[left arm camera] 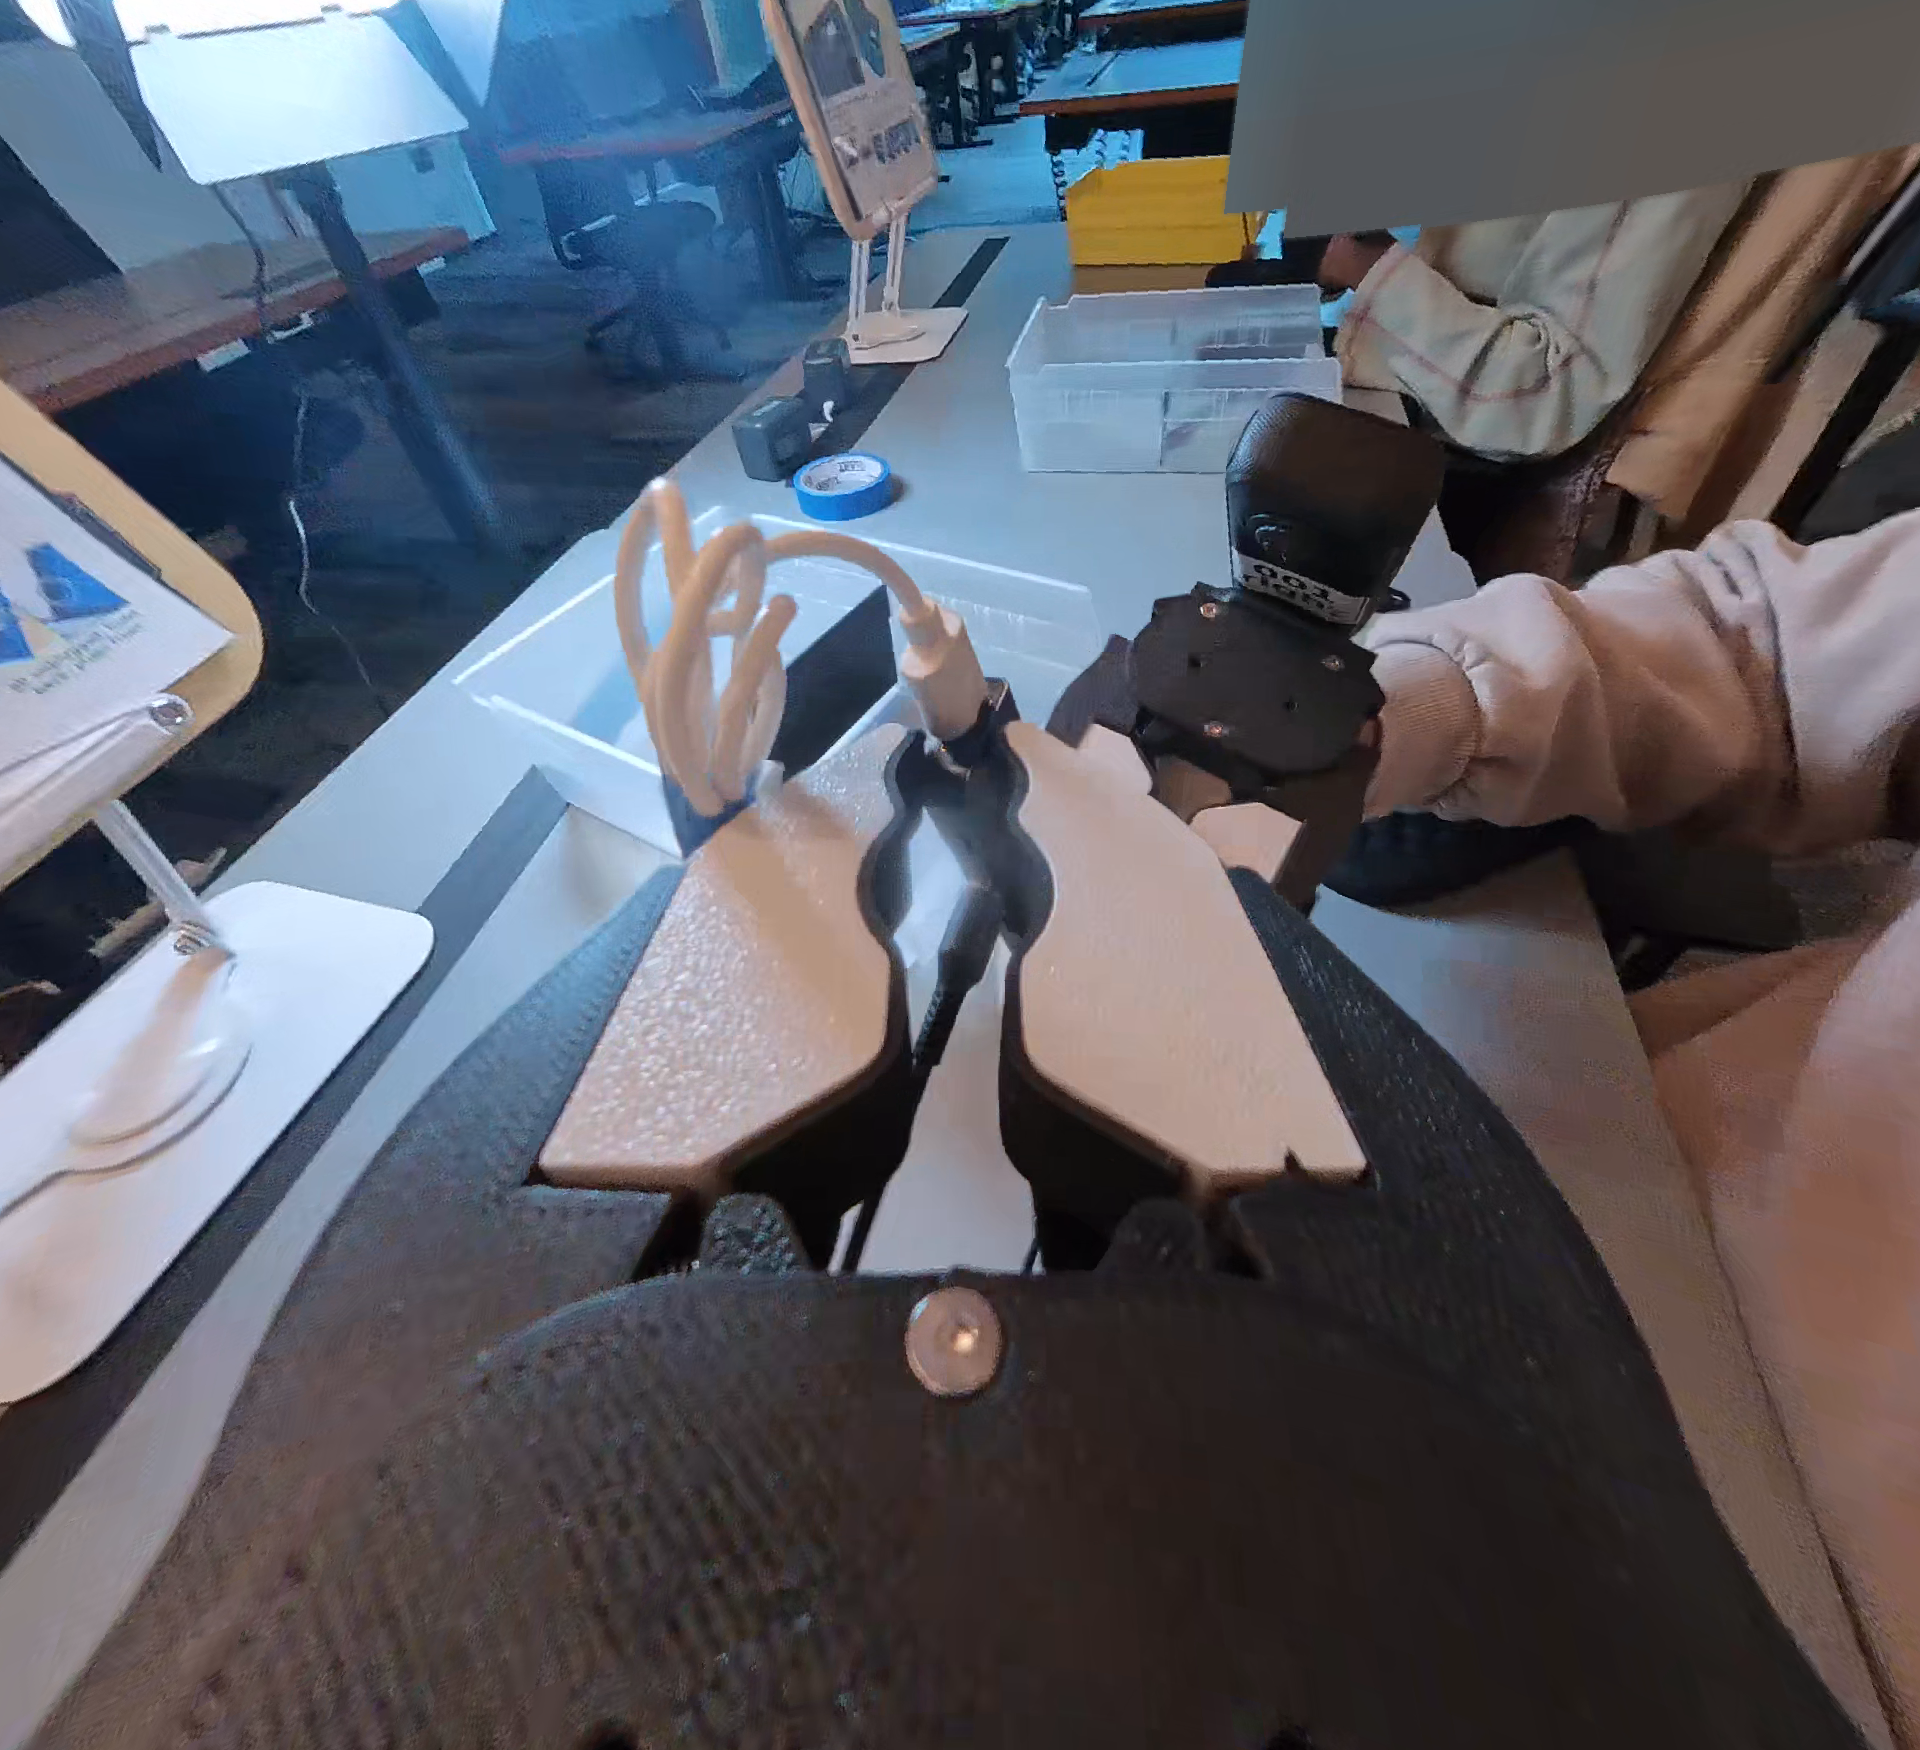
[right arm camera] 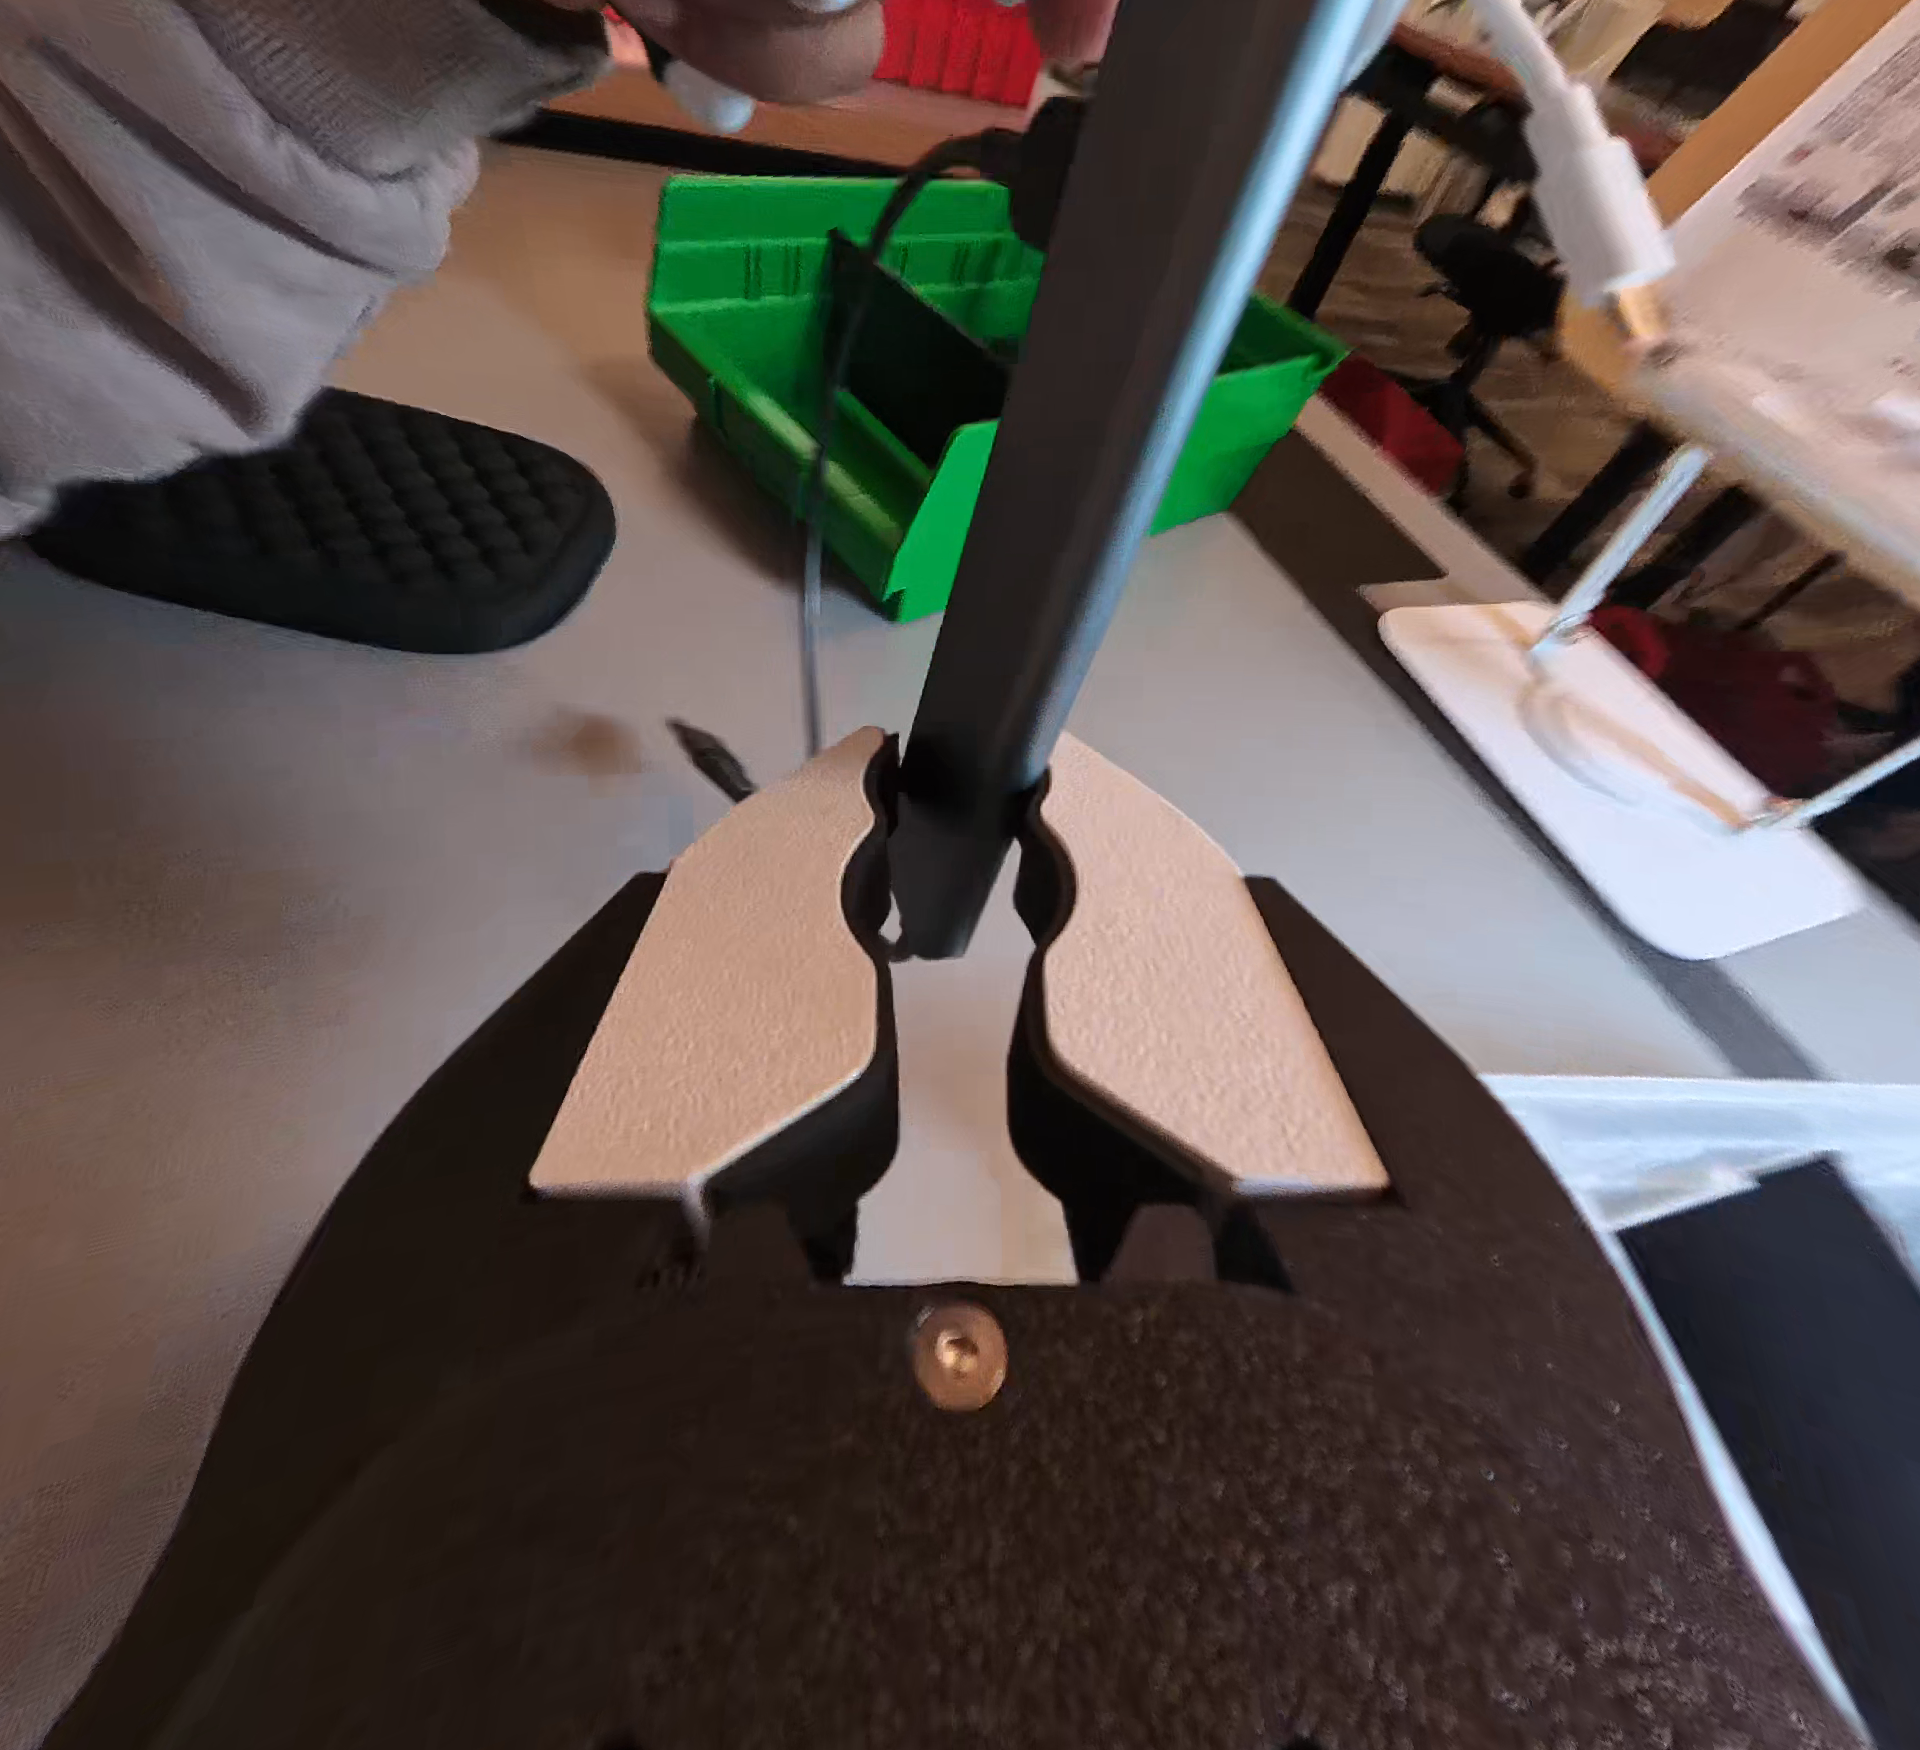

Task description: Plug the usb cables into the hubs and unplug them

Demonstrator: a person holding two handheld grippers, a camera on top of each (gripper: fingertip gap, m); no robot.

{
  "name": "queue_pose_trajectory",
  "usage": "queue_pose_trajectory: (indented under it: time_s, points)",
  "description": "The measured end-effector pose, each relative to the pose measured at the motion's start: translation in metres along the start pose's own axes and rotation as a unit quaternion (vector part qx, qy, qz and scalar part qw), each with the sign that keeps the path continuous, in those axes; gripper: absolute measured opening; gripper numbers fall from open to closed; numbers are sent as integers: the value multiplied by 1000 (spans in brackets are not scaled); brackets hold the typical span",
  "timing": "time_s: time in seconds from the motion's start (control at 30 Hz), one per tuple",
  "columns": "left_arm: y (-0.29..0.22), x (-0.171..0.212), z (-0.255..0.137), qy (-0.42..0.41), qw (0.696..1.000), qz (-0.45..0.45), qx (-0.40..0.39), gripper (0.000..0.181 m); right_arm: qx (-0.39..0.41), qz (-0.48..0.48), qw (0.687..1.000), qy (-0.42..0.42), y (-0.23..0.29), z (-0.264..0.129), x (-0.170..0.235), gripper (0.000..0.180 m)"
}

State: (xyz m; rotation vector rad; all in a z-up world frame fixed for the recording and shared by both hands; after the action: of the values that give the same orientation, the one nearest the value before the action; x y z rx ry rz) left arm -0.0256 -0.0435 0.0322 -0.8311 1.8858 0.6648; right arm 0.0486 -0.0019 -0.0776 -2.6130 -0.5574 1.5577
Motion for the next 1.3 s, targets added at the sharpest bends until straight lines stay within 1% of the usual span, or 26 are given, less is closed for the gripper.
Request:
queue_pose_trajectory:
  time_s: [0.07,0.13,0.17,0.23,0.3,0.37,0.4,0.5,0.57,0.6,0.63,0.67,0.7,0.73,0.77,0.8,0.83,0.87,0.93,1.0,1.03,1.07,1.13,1.17,1.2,1.3]
  points:
    - [11,9,7,-17,999,-28,-15,11,-66,70,995,-27,3,0,9,14]
    - [20,19,12,-36,997,-60,-26,16,-141,158,975,-64,-1,-1,16,12]
    - [23,24,13,-39,996,-71,-28,21,-171,185,965,-77,-2,-2,20,11]
    - [26,34,13,-26,996,-77,-45,28,-207,221,948,-95,-4,-2,27,11]
    - [31,43,5,-7,993,-59,-104,30,-225,250,935,-112,-6,-2,29,11]
    - [32,46,-7,-15,987,-45,-153,27,-208,262,933,-134,-12,-4,26,11]
    - [28,47,-10,-26,986,-52,-156,23,-180,258,938,-147,-16,-6,24,11]
    - [10,58,2,-37,989,-93,-105,28,-72,235,953,-178,-29,-16,14,11]
    - [2,68,19,-47,987,-129,-81,33,7,201,964,-173,-32,-20,8,11]
    - [-1,72,29,-55,984,-157,-65,35,50,169,971,-159,-31,-20,6,11]
    - [-3,77,40,-57,979,-190,-48,41,88,135,977,-142,-28,-19,5,11]
    - [-2,84,50,-52,973,-223,-39,43,120,104,979,-128,-22,-16,4,11]
    - [0,90,57,-58,965,-256,-26,40,152,71,979,-113,-17,-14,3,11]
    - [2,93,60,-85,950,-300,3,45,200,28,975,-91,-15,-14,5,11]
    - [5,93,61,-122,925,-356,49,49,244,-34,967,-69,-12,-14,5,10]
    - [8,94,61,-161,894,-409,92,50,291,-103,950,-45,-8,-14,6,11]
    - [12,96,60,-190,866,-447,116,50,331,-171,928,-28,-2,-12,6,11]
    - [16,100,62,-199,855,-464,119,51,357,-233,904,-15,4,-8,7,11]
    - [18,109,68,-188,859,-464,106,53,379,-335,863,4,21,3,9,11]
    - [20,112,68,-201,836,-493,128,49,395,-395,829,20,31,13,11,11]
    - [21,114,67,-199,837,-495,123,46,399,-408,821,28,32,16,13,11]
    - [24,117,65,-191,845,-488,110,42,398,-411,819,37,31,19,15,12]
    - [29,119,61,-175,863,-462,104,30,387,-397,830,52,30,22,18,16]
    - [31,120,58,-164,876,-443,99,24,368,-392,841,61,32,25,20,20]
    - [34,121,55,-147,894,-416,82,21,344,-379,856,77,34,28,23,21]
    - [36,120,46,-74,952,-297,20,14,241,-301,921,62,47,32,27,23]
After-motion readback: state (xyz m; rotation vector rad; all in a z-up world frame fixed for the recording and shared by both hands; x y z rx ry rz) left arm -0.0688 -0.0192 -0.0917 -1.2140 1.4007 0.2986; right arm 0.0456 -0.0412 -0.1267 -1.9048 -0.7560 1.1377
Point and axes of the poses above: each gripper's, where its closed fingertips meet, z out along the fingers, x out of its underside, y = z × x across the jaws, the point moved 5 cm from there along -z, back along the fingers, and after that the axes turned 12 degrees about y, right-handed, at the moved point
